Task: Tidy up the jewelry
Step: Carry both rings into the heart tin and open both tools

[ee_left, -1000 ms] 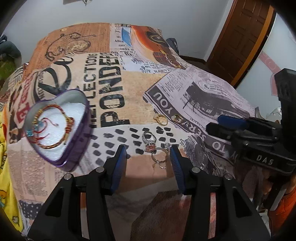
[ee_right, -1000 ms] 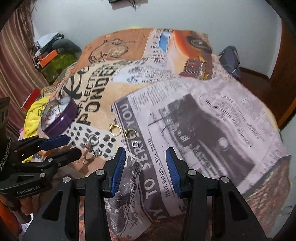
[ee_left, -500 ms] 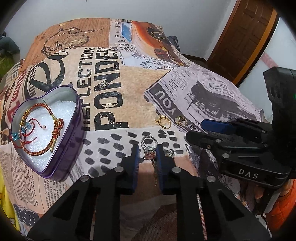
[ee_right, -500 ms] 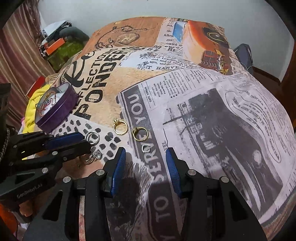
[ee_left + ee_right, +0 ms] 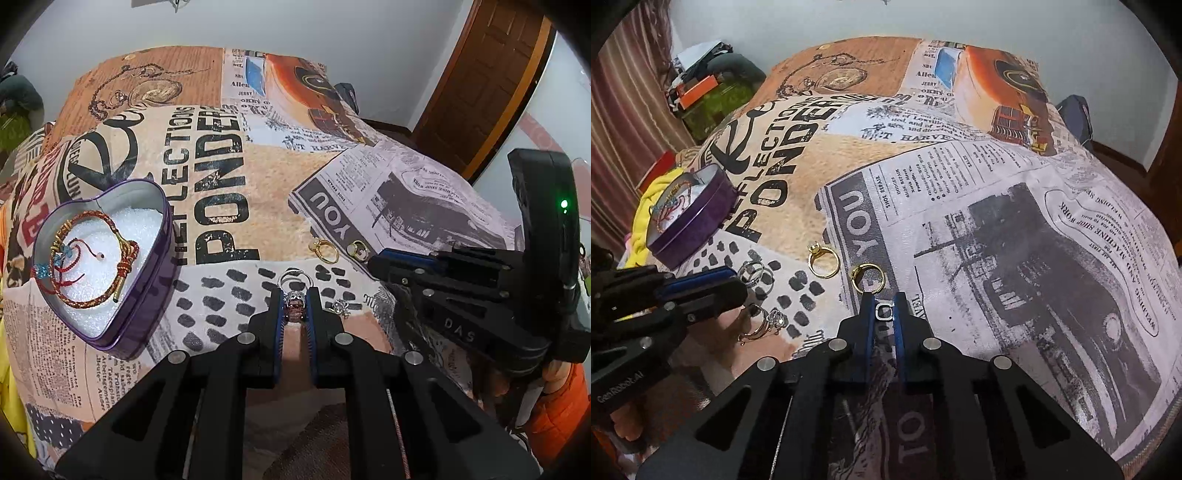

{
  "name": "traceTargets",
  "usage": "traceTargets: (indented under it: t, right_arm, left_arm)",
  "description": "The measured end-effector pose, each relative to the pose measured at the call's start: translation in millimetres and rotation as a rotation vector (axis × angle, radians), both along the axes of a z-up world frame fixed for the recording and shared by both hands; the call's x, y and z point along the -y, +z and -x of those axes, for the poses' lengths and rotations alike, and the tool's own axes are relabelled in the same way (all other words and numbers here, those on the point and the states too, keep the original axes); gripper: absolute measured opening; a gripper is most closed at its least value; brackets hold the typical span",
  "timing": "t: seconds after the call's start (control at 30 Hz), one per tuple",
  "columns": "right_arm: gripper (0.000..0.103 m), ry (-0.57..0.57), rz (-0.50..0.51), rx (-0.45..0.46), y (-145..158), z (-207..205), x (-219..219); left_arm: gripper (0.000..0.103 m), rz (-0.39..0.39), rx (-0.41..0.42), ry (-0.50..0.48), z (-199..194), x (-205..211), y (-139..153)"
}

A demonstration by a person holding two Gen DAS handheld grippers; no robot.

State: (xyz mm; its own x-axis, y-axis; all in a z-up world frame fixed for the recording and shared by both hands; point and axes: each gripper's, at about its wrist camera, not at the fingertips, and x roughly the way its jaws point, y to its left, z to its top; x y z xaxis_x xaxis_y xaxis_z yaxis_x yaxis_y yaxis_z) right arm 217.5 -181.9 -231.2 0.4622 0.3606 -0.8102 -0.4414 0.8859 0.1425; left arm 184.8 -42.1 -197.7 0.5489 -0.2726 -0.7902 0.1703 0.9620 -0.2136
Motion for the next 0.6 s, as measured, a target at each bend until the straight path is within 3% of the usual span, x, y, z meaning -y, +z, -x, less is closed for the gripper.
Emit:
traceTargets:
  t: [0.27, 0.6]
  right_arm:
    - [0.008, -0.007, -0.028, 0.000, 11, 3, 5]
    - [0.008, -0.047, -0.072, 0.092, 54, 17, 21]
  left_arm:
    - [0.010, 0.009, 0.054, 0.011, 9, -7, 24]
    - [0.010, -0.009, 0.141, 0.052, 27, -21, 61]
